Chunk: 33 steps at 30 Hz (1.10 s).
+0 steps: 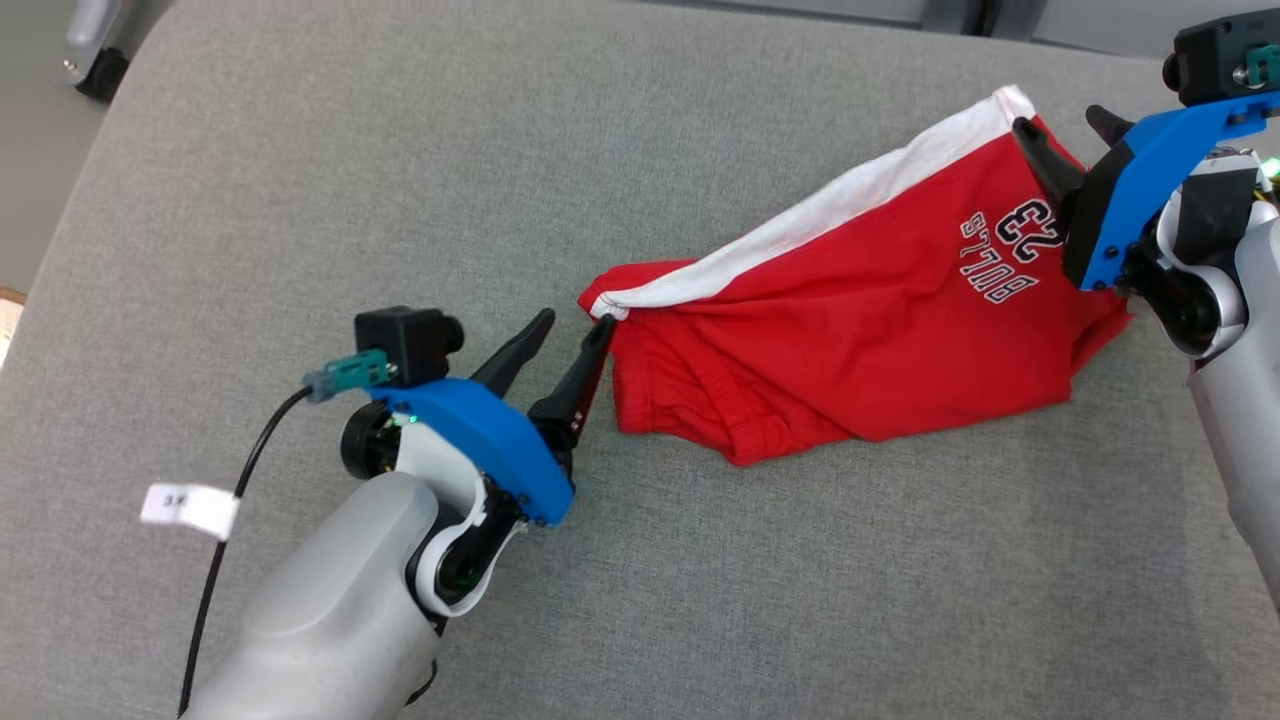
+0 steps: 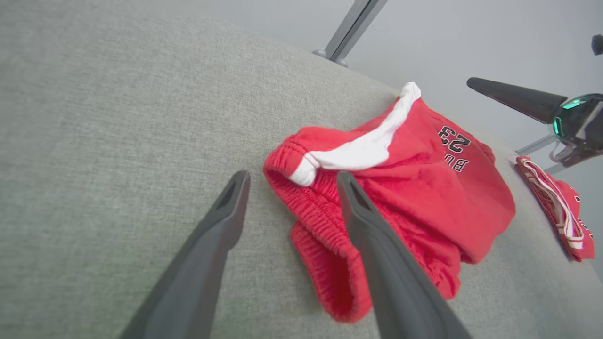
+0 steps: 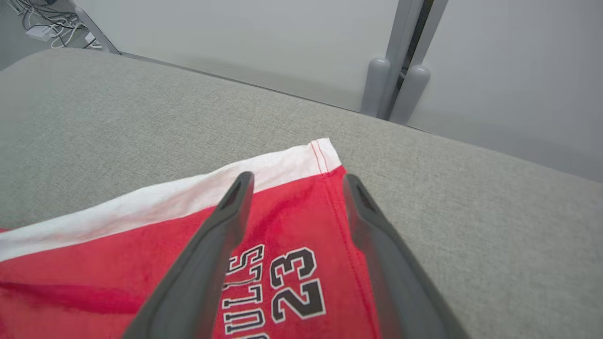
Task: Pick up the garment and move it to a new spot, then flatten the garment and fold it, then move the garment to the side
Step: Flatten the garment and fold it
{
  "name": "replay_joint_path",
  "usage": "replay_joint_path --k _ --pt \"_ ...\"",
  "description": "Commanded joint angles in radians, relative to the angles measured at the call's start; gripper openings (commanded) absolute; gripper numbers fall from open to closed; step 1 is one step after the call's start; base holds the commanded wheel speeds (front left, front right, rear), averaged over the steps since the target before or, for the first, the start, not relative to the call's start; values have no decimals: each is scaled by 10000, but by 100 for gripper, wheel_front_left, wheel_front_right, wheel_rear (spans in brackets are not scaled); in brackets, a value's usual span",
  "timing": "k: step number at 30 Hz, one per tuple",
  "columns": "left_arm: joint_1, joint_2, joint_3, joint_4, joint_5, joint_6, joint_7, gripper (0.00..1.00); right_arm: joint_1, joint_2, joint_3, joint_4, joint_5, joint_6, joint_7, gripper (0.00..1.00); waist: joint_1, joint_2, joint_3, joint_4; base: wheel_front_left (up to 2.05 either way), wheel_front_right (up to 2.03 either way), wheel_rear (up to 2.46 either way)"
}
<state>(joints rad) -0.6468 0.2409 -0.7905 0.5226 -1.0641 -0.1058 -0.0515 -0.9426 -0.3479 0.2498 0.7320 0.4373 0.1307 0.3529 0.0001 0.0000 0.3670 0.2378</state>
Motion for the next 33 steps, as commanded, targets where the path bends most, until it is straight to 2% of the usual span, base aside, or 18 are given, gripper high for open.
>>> replay_joint_path --k 1,8,11,14,17,23,27,33 --pt "141 88 53 15 92 -28 -175 100 68 -81 14 67 140 1 -106 100 -1 0 -146 -89 0 0 0" --pt "700 387 352 -165 793 64 -1837 100 718 -432 136 280 703 1 -597 100 -1 0 -763 -173 0 0 0" --pt "852 549 632 -276 1637 332 -2099 100 1018 -597 28 374 854 1 -864 100 -1 0 -894 -156 0 0 0" --pt "1163 373 1732 -1007 2727 660 -2140 100 1219 -610 -176 465 1045 1 -1142 100 -1 0 -892 -162 0 0 0" --pt "1809 92 2925 -1843 3975 791 -2135 100 1310 -566 -375 584 1208 1 -1399 100 -1 0 -775 -172 0 0 0" --pt "2679 -645 4496 -2629 5878 420 -2140 100 1014 -377 -931 1224 1414 1 -1888 100 -1 0 -382 2 0 0 0" --pt "2943 -1072 5062 -2658 6469 99 -2141 100 757 -246 -1151 1761 1440 1 -2010 100 -1 0 -126 247 0 0 0" --pt "3008 -1393 5424 -2449 6934 -176 -2141 100 361 -152 -1181 2694 1017 1 -2019 100 -1 0 94 540 0 0 0"
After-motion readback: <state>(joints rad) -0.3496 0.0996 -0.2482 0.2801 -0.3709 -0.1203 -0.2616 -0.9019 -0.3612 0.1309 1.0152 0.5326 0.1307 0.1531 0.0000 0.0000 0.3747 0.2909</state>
